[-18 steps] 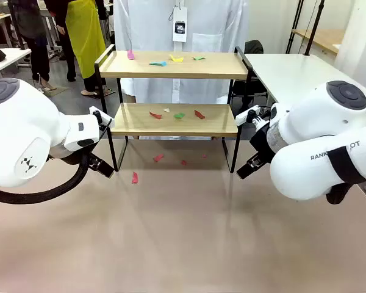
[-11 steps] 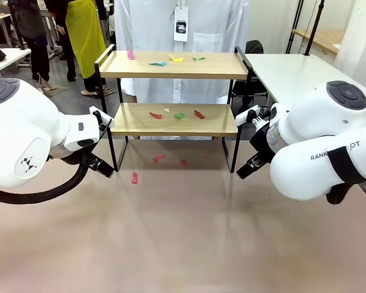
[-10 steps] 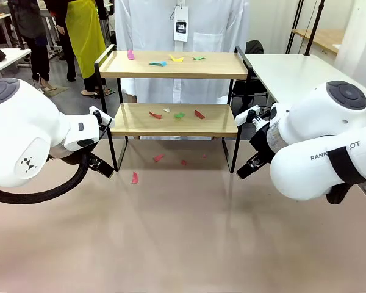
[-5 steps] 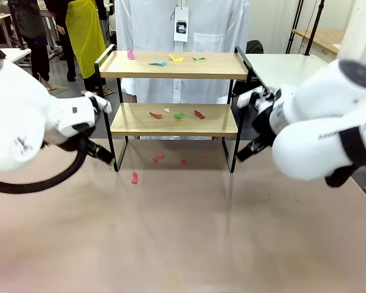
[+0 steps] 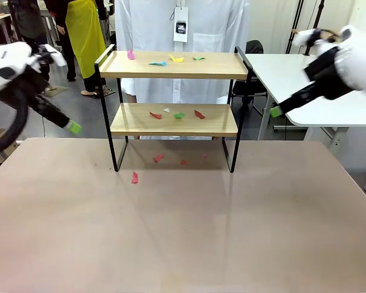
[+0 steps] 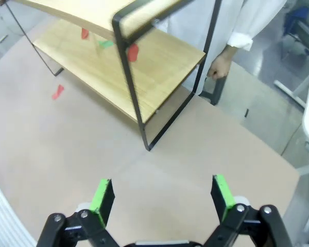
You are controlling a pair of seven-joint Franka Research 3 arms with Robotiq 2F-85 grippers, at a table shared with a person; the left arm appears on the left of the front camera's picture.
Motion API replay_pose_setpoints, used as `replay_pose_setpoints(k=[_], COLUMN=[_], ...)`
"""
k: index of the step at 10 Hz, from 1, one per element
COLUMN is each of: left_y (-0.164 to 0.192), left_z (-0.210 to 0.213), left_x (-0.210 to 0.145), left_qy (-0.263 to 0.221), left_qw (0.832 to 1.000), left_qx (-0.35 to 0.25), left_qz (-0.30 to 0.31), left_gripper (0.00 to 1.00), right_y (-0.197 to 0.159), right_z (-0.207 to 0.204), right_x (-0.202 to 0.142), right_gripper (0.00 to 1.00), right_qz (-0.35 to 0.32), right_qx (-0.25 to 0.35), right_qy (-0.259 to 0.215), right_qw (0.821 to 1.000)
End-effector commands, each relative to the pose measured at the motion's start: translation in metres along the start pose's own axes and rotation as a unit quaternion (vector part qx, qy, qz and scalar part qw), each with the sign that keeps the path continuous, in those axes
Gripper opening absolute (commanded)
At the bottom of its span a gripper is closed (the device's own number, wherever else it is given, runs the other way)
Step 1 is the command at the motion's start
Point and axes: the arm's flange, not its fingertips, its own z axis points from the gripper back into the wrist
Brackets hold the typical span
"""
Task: Clean the shelf.
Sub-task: Pick up the Duster handed by the human.
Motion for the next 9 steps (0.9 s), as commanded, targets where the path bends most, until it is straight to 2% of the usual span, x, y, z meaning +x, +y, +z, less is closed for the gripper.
replay_pose_setpoints(k=[1, 2, 3, 6, 7, 8, 9], left_y=[0.052, 0.074, 0.095, 0.126, 0.128, 0.112, 0.112], left_z=[-0.009, -0.012, -0.015, -0.019, -0.018, -0.014, -0.014], left_x=[-0.028, -0.045, -0.061, -0.094, -0.097, -0.101, -0.101], left_qy=[-0.057, -0.079, -0.095, -0.163, -0.170, -0.151, -0.151], left_qw=[0.992, 0.988, 0.986, 0.978, 0.978, 0.981, 0.981], left_qx=[-0.089, -0.110, -0.120, -0.126, -0.119, -0.120, -0.120], left_qz=[-0.073, -0.075, -0.059, -0.028, -0.017, -0.033, -0.033], left_gripper=[1.00, 1.00, 1.00, 1.00, 1.00, 1.00, 1.00], right_y=[-0.066, -0.093, -0.118, -0.187, -0.190, -0.155, -0.155], right_z=[0.011, 0.015, 0.015, -0.010, -0.016, 0.017, 0.017], right_x=[-0.024, -0.038, -0.052, -0.096, -0.103, -0.099, -0.099], right_gripper=[1.00, 1.00, 1.00, 1.00, 1.00, 1.00, 1.00], right_qz=[0.034, 0.041, 0.048, 0.037, 0.027, 0.035, 0.035], right_qx=[0.079, 0.096, 0.144, 0.184, 0.202, 0.157, 0.157], right_qy=[-0.026, -0.044, -0.067, -0.087, -0.116, -0.091, -0.091], right_qw=[0.996, 0.994, 0.986, 0.978, 0.972, 0.983, 0.983])
